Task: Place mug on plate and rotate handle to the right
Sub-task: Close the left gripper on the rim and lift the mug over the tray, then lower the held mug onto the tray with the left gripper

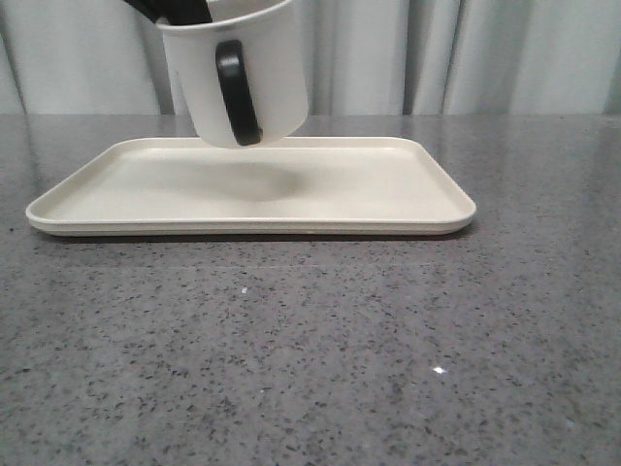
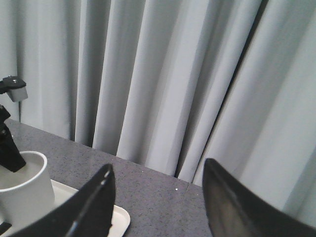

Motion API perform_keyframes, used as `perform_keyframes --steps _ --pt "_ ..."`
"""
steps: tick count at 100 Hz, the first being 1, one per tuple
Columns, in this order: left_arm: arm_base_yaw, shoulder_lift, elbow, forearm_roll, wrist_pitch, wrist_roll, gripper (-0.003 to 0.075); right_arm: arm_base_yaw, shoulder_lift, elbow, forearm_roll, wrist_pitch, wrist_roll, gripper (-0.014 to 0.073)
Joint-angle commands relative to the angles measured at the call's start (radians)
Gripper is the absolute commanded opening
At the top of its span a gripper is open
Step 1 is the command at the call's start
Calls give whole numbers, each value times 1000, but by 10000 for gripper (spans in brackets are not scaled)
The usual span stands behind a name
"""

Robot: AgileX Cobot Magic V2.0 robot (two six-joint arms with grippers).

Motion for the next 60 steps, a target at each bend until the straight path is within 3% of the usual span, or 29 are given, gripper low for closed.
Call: perform_keyframes --steps 1,60 --pt "-9 -18 -36 -20 -57 -9 -20 -4 15 -28 13 -58 -6 414" --pt "-9 22 -36 -22 -99 -9 -20 -4 15 -28 13 -58 -6 414"
